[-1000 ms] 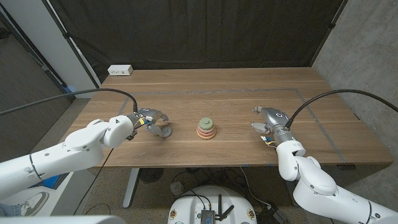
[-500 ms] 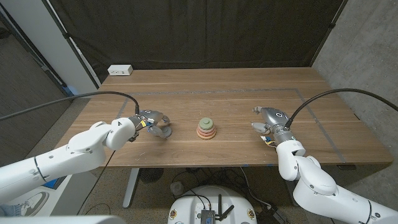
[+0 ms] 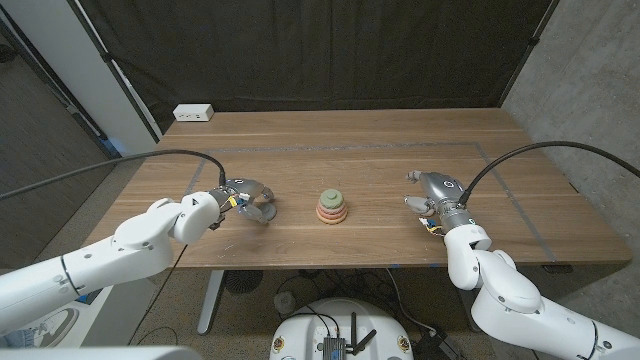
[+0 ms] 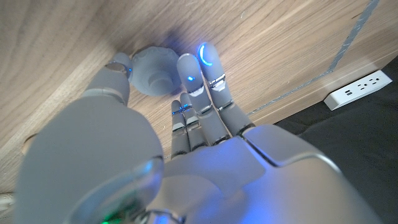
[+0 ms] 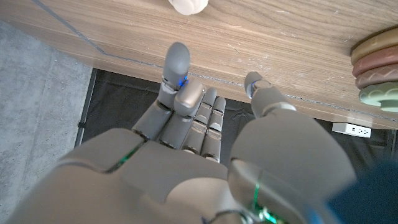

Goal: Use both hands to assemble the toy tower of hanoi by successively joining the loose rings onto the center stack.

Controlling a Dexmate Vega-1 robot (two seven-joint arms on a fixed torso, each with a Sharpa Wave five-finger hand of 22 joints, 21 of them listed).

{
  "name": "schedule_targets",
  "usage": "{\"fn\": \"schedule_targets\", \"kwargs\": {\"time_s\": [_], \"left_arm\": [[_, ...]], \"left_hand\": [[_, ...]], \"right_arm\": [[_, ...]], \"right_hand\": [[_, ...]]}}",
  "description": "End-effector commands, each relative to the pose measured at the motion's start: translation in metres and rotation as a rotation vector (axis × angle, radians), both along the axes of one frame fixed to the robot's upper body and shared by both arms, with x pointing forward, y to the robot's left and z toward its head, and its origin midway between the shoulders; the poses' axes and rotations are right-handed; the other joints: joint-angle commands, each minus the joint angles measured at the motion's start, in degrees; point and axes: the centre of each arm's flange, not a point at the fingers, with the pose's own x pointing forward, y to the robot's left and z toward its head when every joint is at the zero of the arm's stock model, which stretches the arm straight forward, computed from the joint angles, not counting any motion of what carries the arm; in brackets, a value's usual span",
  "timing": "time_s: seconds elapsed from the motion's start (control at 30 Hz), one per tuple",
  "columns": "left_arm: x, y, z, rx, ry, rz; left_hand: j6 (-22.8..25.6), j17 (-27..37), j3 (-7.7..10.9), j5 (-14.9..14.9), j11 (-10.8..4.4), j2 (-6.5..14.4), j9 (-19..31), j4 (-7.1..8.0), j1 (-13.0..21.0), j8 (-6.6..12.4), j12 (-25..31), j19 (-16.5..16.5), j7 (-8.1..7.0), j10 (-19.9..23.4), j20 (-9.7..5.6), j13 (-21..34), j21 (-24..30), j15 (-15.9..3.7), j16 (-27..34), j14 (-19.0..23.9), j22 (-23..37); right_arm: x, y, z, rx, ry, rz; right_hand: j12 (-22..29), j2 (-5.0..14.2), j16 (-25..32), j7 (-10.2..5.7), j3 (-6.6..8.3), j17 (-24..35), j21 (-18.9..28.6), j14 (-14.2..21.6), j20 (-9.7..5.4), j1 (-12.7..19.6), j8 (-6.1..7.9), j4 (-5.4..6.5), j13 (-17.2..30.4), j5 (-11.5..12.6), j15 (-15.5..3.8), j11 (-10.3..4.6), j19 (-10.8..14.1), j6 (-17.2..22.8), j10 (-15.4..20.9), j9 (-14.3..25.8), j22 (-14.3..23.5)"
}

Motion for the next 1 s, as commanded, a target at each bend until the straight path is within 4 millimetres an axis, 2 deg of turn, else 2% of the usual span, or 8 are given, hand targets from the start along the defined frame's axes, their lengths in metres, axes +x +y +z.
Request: {"fn": "schedule_targets", "kwargs": {"time_s": [0.03, 0.67, 1.0], "left_arm": [[0.001, 0.0, -0.005, -0.02, -0.026, 0.004], [0.006, 0.007, -0.011, -0.055, -0.024, 0.023], [0.008, 0.005, -0.02, -0.063, 0.008, 0.013]], "left_hand": [[0.7, 0.1, -0.37, -0.1, 0.06, 0.0, 0.2, -0.02, 0.5, 0.58, 0.3, 0.2, -0.19, 0.9, -7.92, 0.0, 0.4, -4.37, 0.4, 0.6, 0.3], [1.3, 0.1, -0.44, -0.2, -0.26, 0.1, 0.1, -0.13, 0.9, 0.71, 0.3, 0.4, -0.31, 1.6, -7.97, -0.5, 0.4, -4.37, 0.6, 0.9, 0.3], [2.0, 0.0, -0.48, -0.2, -0.53, 0.2, 0.1, -0.11, 1.1, 0.94, 0.4, 0.5, -0.44, 2.1, -7.94, -0.7, 0.5, -4.37, 0.7, 1.1, 0.3]], "right_arm": [[0.003, 0.001, -0.001, -0.004, 0.01, 0.006], [0.005, 0.003, 0.0, -0.001, 0.012, 0.006], [0.004, 0.003, 0.0, 0.001, 0.009, 0.003]], "right_hand": [[0.1, 0.45, -0.3, 0.2, 0.09, 0.1, 0.3, -0.4, -4.65, -0.2, -0.07, 0.11, 0.2, 0.1, -2.93, 0.18, -0.2, 0.5, 0.6, 0.2, 0.1], [0.0, 0.75, -0.2, 0.2, 0.07, 0.1, 0.3, -0.3, -4.65, -0.4, -0.02, 0.2, 0.3, 0.3, -2.93, 0.25, -0.2, 0.8, 0.7, 0.3, 0.0], [0.0, 0.95, -0.2, 0.27, 0.07, 0.1, 0.4, -0.3, -4.66, -0.5, -0.08, 0.19, 0.3, 0.3, -2.93, 0.35, 0.0, 0.8, 0.9, 0.3, 0.1]]}}
